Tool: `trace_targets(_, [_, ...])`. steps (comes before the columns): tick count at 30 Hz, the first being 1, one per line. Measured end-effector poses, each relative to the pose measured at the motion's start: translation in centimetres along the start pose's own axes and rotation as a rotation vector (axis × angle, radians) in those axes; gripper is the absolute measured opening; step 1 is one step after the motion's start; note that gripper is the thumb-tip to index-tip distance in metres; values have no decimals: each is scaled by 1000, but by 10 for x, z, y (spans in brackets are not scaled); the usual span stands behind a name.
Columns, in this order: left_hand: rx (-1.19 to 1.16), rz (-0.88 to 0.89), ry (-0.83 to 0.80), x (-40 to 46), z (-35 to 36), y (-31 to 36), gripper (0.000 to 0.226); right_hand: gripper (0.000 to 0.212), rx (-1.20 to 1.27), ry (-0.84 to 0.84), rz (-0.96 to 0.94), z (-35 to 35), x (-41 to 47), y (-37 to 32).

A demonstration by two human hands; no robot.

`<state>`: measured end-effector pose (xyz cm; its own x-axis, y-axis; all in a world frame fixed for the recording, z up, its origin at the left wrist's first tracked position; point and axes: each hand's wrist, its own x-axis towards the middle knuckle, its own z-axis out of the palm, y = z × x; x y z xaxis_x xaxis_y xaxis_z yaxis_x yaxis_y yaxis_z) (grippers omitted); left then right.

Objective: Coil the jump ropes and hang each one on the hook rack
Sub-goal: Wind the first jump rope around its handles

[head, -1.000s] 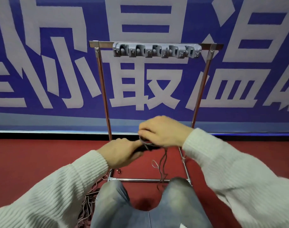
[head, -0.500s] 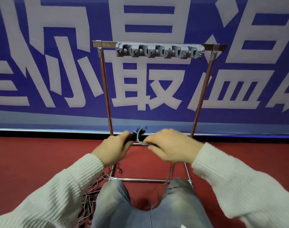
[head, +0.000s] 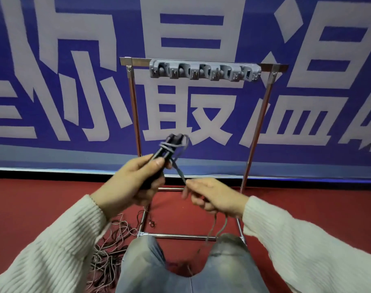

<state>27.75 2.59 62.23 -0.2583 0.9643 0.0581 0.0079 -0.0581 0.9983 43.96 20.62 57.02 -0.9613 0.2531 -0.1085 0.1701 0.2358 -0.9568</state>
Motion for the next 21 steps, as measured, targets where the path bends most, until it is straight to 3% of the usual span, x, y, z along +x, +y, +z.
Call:
trace_targets(2, [-26, -51, 161, 10, -9, -4, 27, 38, 33, 58, -26, 13, -5, 4])
trace_targets(3, [-37, -81, 220, 15, -12, -12, 24, 37, -94, 97, -60, 18, -9, 1])
trace_targets(5, [55, -119, 312, 24, -14, -27, 17, 36, -578, 139, -142, 23, -13, -10])
trace_targets(6, [270, -106, 337, 27, -15, -35, 14, 37, -809, 134, -167, 23, -14, -18])
trace_targets(8, [852, -37, 241, 30, -15, -51, 22, 40, -1089, 85, -187, 18, -15, -42])
trace_targets(10, [1153, 9, -74, 24, 0, -58, 23, 38, -1165, 13, -180, 5, -12, -68])
trace_targets(12, [1193, 85, -349, 10, 23, -57, 16, 35, -1078, -53, -179, -11, -6, -83])
trace_targets(14, [1138, 223, -431, -4, 38, -45, 18, 34, -884, -89, -172, -23, 0, -79])
trace_targets(17, [773, 328, -289, -15, 40, -21, 14, 31, -377, -40, -154, -23, -3, -50])
trace_targets(19, [485, 231, -134, -12, 31, -16, 18, 26, 76, -17, -38, -10, -7, -27])
trace_targets(21, [356, 102, 13, -6, 24, -20, 21, 25, 177, 21, 52, 6, -10, -9])
